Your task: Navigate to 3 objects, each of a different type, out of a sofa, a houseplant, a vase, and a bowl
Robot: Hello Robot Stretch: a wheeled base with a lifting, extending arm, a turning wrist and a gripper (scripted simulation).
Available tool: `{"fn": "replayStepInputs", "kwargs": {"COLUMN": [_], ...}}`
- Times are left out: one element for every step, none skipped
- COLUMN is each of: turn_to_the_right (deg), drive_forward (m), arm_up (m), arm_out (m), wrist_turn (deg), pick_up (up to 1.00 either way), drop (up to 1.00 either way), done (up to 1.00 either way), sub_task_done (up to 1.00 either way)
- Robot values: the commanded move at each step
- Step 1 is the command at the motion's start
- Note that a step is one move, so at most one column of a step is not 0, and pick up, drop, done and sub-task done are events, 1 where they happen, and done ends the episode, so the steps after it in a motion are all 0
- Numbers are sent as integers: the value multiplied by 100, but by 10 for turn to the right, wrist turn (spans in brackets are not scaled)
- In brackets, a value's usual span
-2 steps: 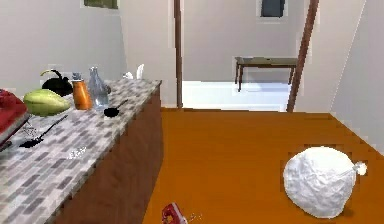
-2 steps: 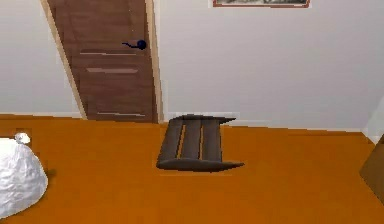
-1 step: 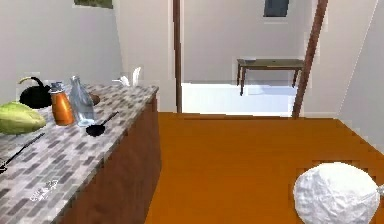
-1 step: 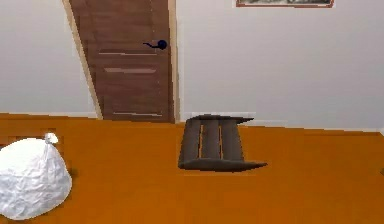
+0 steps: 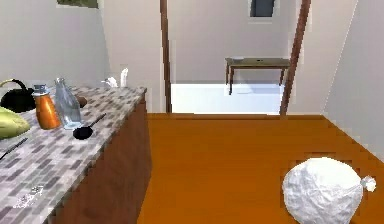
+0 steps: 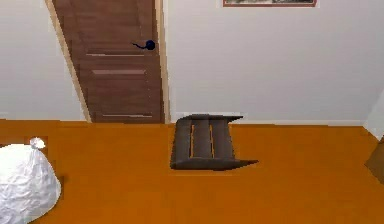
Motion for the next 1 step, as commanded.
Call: {"fn": "replayStepInputs", "kwargs": {"turn_to_the_right": [0], "drive_forward": [100], "arm_up": [0], "arm_out": [0], "wrist_turn": [0], "pick_up": [0], "drop": [0], "done": [0], "sub_task_done": [0]}}
